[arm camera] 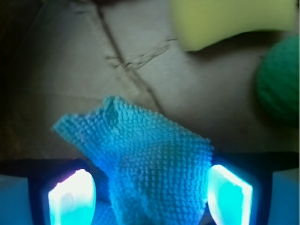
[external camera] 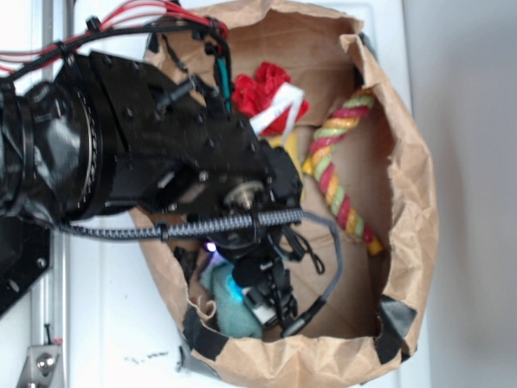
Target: Grab the blue cloth.
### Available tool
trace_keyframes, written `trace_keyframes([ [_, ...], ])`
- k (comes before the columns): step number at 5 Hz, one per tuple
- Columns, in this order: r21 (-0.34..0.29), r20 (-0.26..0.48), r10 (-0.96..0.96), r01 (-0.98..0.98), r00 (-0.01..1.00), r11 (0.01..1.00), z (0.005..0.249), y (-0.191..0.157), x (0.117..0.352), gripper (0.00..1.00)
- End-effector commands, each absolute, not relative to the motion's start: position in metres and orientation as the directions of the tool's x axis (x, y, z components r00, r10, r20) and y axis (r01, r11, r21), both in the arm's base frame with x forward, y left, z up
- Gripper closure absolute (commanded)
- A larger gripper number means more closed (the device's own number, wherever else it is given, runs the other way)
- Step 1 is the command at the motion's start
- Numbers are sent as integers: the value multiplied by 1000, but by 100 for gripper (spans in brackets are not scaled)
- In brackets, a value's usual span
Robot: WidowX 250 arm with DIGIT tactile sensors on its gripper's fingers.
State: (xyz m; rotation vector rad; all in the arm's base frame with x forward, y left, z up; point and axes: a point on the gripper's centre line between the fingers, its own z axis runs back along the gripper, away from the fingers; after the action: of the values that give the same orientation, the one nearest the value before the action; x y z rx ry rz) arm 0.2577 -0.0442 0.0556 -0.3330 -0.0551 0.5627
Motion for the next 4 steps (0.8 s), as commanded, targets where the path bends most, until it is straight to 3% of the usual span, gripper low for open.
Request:
trace_keyframes([
  [1, -251, 13, 508, -489, 861, 835, 30, -38, 265, 0],
  [2, -260, 37, 512, -487, 858, 834, 34, -38, 264, 100],
  [4, -259, 75, 480, -448, 874, 856, 51, -34, 262, 100],
])
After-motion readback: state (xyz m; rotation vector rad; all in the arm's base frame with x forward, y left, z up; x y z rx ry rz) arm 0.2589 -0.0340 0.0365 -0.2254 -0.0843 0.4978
